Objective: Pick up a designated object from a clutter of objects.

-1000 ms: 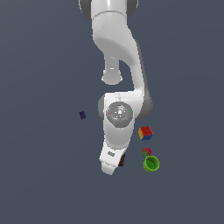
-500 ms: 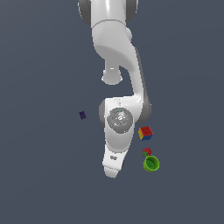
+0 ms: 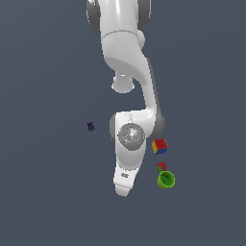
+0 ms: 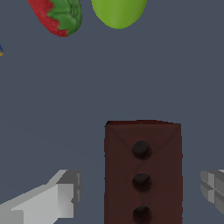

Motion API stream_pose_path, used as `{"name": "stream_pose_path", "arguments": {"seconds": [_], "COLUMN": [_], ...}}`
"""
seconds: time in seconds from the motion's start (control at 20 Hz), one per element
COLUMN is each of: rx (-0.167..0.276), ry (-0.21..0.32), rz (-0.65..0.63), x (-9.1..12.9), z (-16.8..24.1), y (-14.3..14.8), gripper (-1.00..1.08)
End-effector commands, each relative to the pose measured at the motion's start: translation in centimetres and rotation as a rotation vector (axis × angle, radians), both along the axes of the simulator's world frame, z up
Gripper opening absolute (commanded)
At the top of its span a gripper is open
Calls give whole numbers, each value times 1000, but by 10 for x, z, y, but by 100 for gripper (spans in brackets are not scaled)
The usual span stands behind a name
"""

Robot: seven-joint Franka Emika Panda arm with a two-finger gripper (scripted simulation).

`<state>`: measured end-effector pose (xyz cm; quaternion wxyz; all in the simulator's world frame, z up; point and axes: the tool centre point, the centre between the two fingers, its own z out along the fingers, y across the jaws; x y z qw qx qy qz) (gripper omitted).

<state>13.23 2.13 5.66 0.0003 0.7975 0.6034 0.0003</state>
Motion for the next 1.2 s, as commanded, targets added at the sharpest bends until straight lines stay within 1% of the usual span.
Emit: {"name": "stream_pose_path", "arguments": {"seconds": [0.0,0.2,0.4,0.45,1.15], "rx": [0,0,0,0,0], "ry": [1,1,1,1,1], "rz": [1,2,3,3,2], "x": [-1,-1,0,0,-2], "z": [-14,-28,-30,-30,-27], "y": [0,0,0,0,1], "gripper": [100,100,100,-100,-100]}}
